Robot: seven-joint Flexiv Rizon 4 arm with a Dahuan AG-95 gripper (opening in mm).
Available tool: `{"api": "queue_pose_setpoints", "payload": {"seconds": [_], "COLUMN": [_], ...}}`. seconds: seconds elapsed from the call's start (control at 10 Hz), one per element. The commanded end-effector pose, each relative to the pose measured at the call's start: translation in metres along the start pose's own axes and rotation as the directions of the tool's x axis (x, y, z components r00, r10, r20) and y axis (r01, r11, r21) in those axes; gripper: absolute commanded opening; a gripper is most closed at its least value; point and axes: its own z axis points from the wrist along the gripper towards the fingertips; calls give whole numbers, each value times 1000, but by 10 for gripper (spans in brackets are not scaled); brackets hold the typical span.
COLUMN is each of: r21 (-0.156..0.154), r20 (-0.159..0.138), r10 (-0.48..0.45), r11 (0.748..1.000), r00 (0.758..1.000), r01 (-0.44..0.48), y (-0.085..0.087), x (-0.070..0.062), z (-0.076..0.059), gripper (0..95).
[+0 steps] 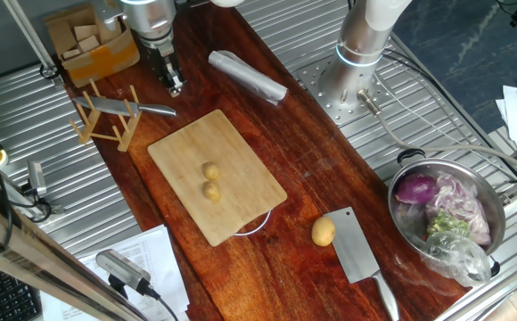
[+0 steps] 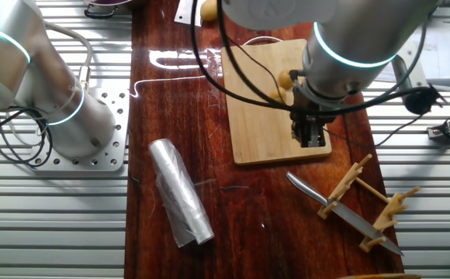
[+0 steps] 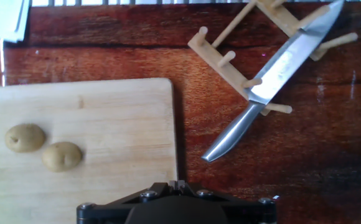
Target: Chop the potatoes
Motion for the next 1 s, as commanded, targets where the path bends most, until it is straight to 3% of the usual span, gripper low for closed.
{"api": "queue_pose_setpoints", "payload": {"seconds": [0.1, 0.5, 1.0], "r21": [-2, -3, -1], "r20": [-2, 8, -2], "r10": [17, 37, 49], "r11": [1000, 999, 999], "r00": [1000, 999, 999], "r01": [-17, -37, -49], "y": [0, 0, 0], "x": [0, 0, 0], "z": [0, 0, 0], "gripper": [0, 0, 0]}}
